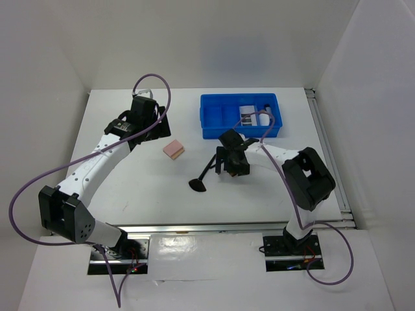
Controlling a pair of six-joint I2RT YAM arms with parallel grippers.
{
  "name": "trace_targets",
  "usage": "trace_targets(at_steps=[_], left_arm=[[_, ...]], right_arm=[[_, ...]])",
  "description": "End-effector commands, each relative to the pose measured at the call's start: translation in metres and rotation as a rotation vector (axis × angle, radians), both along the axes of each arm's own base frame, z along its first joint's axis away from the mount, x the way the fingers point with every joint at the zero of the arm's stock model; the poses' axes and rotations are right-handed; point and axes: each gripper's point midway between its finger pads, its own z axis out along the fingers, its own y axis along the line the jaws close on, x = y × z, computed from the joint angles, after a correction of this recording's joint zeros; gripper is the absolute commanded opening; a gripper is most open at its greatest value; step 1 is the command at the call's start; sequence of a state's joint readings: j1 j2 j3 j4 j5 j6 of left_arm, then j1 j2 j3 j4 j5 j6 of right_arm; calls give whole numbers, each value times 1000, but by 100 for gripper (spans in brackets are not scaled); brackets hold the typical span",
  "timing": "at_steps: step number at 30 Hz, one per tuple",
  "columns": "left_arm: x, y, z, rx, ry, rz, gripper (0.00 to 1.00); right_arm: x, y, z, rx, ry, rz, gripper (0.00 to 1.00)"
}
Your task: Organize the makeup
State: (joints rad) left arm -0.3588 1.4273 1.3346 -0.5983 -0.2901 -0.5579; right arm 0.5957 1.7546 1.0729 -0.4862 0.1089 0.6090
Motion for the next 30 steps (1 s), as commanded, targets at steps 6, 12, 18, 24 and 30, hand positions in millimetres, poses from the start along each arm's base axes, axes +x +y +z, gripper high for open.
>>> trace_targets(at_steps=[6, 12, 18, 24, 30], left_arm=[[2, -1, 16, -32, -56, 15, 92], [2, -1, 16, -32, -56, 15, 92], [0, 0, 12, -29, -46, 15, 92], [0, 0, 12, -29, -46, 15, 92], [0, 0, 12, -29, -46, 15, 92]], right_arm=[[26, -9, -6, -98, -52, -20, 88], [32, -7, -7, -109, -57, -16, 83], [30, -7, -6, -128, -71, 48, 81], [27, -6, 2, -137, -93, 102, 80], [25, -11, 2, -160, -92, 116, 74]])
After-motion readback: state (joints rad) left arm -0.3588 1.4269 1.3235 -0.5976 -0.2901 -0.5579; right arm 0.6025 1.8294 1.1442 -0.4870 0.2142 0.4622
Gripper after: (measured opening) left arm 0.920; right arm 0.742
